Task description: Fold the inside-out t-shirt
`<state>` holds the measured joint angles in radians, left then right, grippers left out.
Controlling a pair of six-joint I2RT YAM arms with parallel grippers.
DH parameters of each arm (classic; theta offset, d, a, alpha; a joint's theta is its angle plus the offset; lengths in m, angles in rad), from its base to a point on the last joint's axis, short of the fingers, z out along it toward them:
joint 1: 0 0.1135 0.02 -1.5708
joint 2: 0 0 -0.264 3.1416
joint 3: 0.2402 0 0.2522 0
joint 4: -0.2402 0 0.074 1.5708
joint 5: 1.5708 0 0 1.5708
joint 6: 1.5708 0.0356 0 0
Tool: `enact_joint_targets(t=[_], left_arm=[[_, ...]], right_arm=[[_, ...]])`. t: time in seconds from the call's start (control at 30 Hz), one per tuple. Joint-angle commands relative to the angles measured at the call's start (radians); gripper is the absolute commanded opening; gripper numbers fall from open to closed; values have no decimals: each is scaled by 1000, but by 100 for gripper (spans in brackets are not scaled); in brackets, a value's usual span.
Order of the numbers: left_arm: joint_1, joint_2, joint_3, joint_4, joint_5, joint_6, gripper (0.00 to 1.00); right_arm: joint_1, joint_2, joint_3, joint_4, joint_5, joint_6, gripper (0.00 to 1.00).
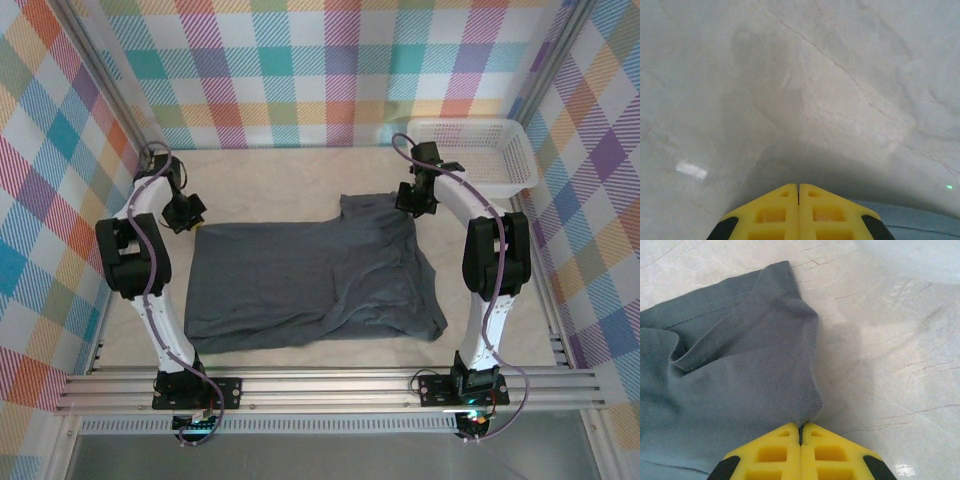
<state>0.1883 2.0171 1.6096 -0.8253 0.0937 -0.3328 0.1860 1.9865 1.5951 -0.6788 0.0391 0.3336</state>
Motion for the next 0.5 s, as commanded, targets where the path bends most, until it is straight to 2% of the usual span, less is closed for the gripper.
enact_joint_targets(t=[0.0,0.17,0.27,0.47], left_arm=[[33,-111,-48,-2,-4,-58,0],[47,-275,-240,3,-43,-177,0],[47,-352,-375,56,-36,-185,0],[47,-314,-360,18,-31,-132,0]], right_arm=[[6,-90,-7,-18,-15,11,0],[6,-232,-226,52,-31,93,0],[6,-284,-374,105,-21,127,0],[4,-319,-388,53,-7,114,0]])
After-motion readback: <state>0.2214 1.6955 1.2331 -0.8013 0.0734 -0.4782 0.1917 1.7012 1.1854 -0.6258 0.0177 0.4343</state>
